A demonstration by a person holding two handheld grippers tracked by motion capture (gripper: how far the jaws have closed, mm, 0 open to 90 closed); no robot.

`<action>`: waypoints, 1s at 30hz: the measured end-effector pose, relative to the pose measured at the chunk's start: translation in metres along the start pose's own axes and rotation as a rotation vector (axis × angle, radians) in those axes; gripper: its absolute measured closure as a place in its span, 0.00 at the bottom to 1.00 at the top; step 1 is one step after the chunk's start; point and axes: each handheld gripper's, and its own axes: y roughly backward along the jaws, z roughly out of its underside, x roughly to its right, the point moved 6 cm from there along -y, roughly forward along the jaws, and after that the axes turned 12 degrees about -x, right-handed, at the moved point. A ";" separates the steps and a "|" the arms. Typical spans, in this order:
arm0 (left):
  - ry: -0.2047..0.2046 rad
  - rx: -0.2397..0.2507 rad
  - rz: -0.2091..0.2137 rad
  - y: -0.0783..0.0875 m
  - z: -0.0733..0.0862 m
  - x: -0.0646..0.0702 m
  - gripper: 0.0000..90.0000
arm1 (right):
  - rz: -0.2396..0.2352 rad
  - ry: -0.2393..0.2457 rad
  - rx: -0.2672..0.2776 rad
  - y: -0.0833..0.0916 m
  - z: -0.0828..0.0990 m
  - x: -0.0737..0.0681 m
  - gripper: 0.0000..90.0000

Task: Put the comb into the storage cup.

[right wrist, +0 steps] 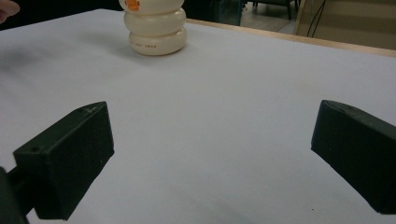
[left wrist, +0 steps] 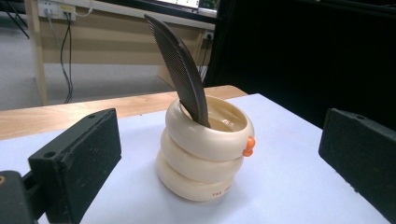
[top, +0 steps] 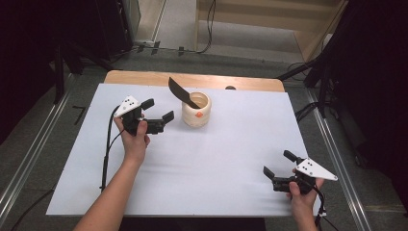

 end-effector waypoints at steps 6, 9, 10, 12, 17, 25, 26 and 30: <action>-0.008 0.003 -0.004 0.006 0.004 0.002 0.00 | 0.000 0.001 0.000 0.000 0.000 0.000 0.00; -0.008 0.004 -0.004 0.009 0.006 0.002 0.00 | 0.001 0.001 -0.001 0.000 0.000 0.000 0.00; -0.011 0.006 -0.005 0.010 0.006 0.002 0.00 | 0.001 0.002 -0.001 0.000 0.000 0.000 0.00; -0.016 0.003 -0.007 0.012 0.008 0.002 0.00 | 0.001 0.002 -0.001 0.000 0.000 0.000 0.00; -0.017 0.007 -0.012 0.019 0.010 0.002 0.00 | 0.002 0.002 -0.001 0.000 0.000 0.000 0.00; -0.017 0.015 -0.019 0.031 0.017 0.001 0.00 | 0.001 0.003 -0.001 -0.001 0.000 0.000 0.00; -0.016 0.015 -0.019 0.032 0.018 0.001 0.00 | 0.002 0.004 -0.002 -0.001 0.000 0.000 0.00; -0.023 0.009 -0.025 0.037 0.022 0.000 0.00 | 0.001 0.005 -0.001 -0.001 0.000 0.000 0.00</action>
